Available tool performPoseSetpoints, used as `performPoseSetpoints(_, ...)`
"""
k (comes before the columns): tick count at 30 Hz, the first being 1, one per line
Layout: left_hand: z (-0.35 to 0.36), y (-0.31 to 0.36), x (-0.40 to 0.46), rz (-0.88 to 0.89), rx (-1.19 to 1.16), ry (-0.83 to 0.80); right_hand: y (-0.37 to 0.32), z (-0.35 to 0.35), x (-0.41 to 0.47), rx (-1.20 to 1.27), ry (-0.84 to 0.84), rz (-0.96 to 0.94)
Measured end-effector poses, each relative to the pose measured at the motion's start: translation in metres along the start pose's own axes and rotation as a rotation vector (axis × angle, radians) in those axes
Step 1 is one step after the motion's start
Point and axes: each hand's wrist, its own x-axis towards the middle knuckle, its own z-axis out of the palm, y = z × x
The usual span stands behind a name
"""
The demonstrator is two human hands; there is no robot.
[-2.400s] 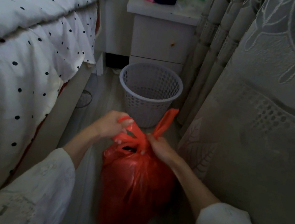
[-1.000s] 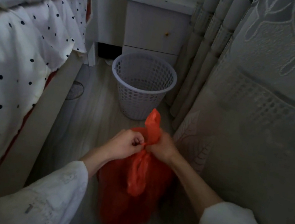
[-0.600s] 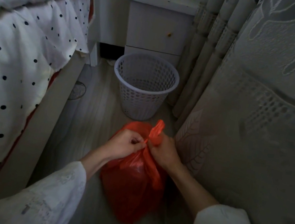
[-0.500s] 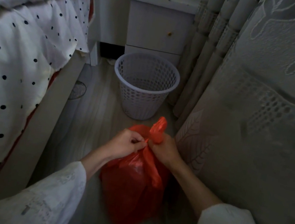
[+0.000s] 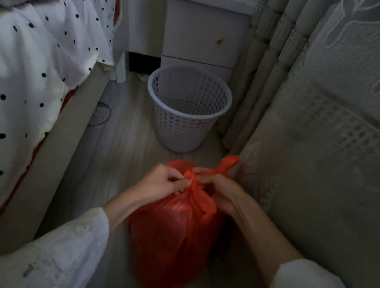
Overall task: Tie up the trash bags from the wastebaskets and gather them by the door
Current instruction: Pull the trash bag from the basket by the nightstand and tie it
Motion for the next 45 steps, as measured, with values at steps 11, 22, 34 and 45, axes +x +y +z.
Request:
performPoseSetpoints(11,-0.004,0.003,-0.002,0.042,-0.051,0.063,0.001,0.005,-0.008,-0.235,0.081,-0.250)
performPoseSetpoints(22,-0.020,0.005,-0.003,0.139,0.482,0.097,-0.008,-0.009,-0.006,-0.508,0.305,-0.215)
performPoseSetpoints(34,-0.014,-0.007,-0.014,-0.163,0.580,-0.061,0.001,-0.003,-0.021,-0.788,0.334,0.011)
performPoseSetpoints(45,-0.117,0.218,-0.085,-0.196,0.430,0.032,-0.167,0.097,-0.185,-0.869,0.309,0.024)
